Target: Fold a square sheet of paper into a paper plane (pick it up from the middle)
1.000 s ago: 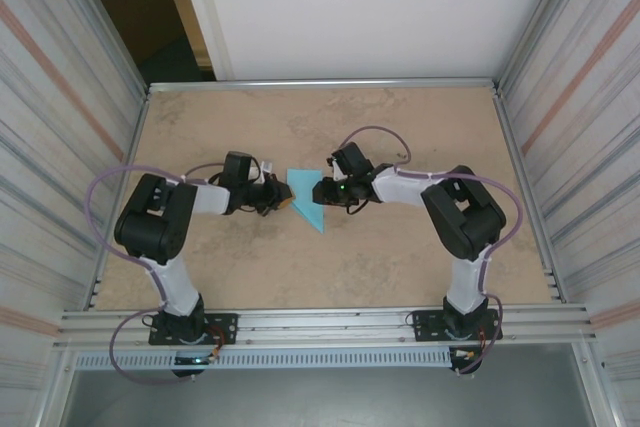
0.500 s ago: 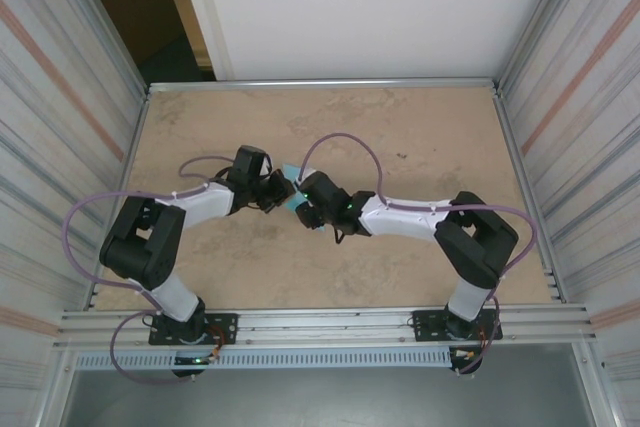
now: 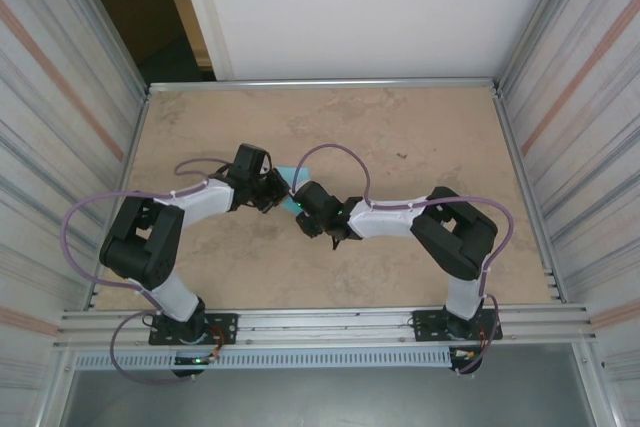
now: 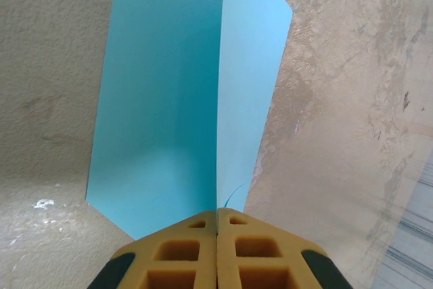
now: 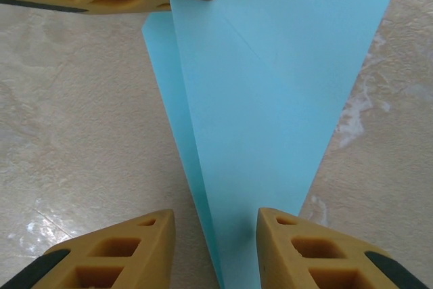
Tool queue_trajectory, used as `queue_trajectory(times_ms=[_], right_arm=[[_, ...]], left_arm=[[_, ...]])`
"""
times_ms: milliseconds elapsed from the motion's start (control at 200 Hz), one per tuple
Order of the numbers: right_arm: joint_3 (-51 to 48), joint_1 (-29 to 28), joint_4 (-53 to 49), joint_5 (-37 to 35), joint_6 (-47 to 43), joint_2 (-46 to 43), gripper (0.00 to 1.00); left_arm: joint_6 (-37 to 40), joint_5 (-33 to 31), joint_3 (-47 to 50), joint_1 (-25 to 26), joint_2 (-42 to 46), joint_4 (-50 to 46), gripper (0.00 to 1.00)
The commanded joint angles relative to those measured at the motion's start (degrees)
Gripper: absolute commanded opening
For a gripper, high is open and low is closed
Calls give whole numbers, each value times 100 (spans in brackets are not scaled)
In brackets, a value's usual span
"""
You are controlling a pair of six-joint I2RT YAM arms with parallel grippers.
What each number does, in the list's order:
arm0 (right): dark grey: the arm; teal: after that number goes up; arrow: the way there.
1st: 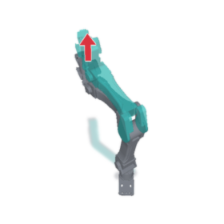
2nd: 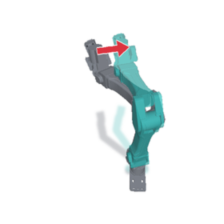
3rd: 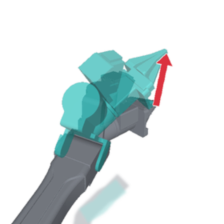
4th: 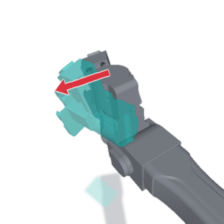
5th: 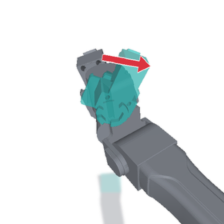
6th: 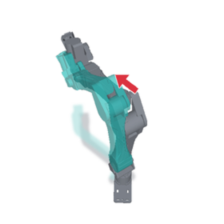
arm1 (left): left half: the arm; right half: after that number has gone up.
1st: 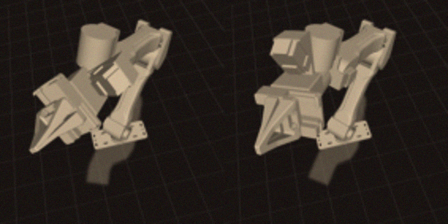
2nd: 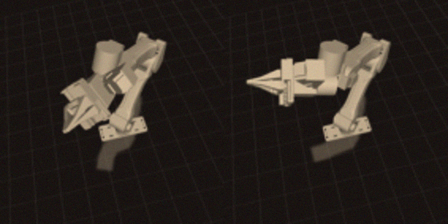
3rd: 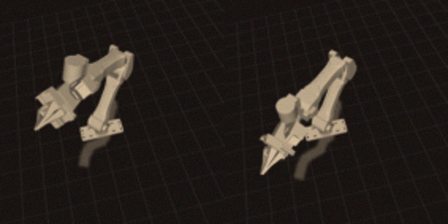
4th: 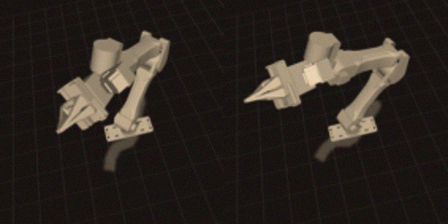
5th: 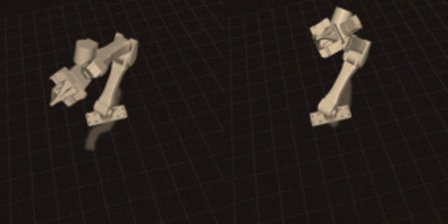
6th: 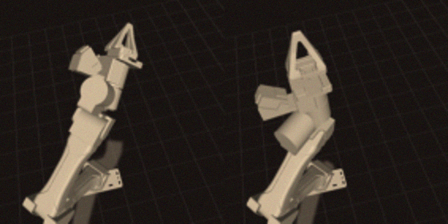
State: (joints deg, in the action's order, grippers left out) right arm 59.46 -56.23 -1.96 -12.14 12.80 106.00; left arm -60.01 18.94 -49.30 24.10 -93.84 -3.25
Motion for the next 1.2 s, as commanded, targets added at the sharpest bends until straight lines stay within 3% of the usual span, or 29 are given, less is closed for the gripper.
queue_trajectory(times_ms=[0, 281, 596, 827, 932, 1097, 1193], right_arm=[[158, 23, 103, 106, 41, 180, 36], [147, 164, 90, -87, 188, 215, 23], [50, 217, 88, 105, 140, 124, 13], [28, 498, 46, 1138, 273, 1, 9], [30, 691, 37, 1703, 432, -2, 9], [-30, 925, 96, 2281, 646, -33, 9], [-74, 1090, 187, 2712, 803, -22, 9]], left_arm=[[-138, -58, -135, 26, 41, -176, 7], [-101, -48, -218, 25, 85, -359, 9], [89, -66, -282, -83, 228, -618, 20], [470, -37, -206, -569, 615, -892, 45], [558, 6, 44, -734, 858, -796, 52], [494, 343, 587, -743, 1036, -141, 53], [435, 631, 835, -666, 953, 344, 46]])
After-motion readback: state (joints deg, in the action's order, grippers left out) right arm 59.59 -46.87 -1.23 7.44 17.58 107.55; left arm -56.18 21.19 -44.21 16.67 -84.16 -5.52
